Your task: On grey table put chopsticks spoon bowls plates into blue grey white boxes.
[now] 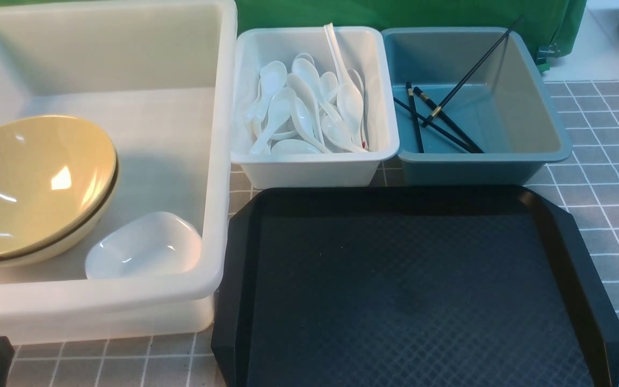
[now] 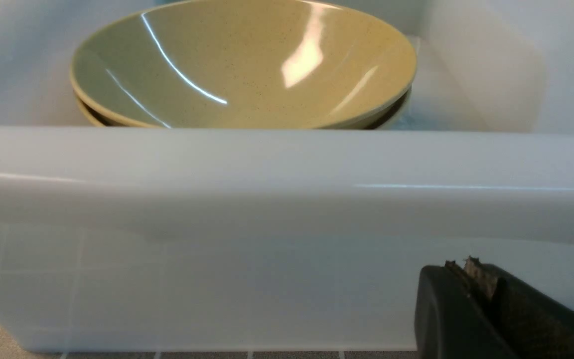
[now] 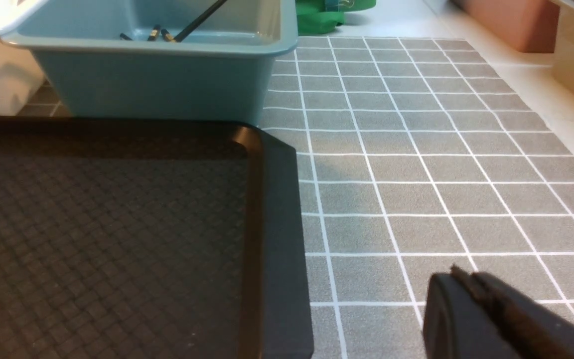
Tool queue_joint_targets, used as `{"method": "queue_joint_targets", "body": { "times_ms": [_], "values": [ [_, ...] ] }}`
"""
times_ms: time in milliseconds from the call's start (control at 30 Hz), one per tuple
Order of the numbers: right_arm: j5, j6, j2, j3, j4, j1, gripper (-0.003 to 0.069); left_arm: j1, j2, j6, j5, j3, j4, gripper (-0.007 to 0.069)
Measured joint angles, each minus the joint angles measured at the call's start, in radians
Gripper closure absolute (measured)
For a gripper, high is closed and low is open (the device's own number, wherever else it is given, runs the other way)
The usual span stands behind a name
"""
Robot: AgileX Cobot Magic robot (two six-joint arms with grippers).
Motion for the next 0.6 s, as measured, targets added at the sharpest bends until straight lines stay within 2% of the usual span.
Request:
{"method": "queue_joint_targets", "body": {
  "times_ms": [600],
  "values": [
    [0.000,0.000,0.000,0.000,0.000,0.000,0.0579,0.000,0.000,0.000,0.000,0.000,-0.001,0.0633]
  ]
}}
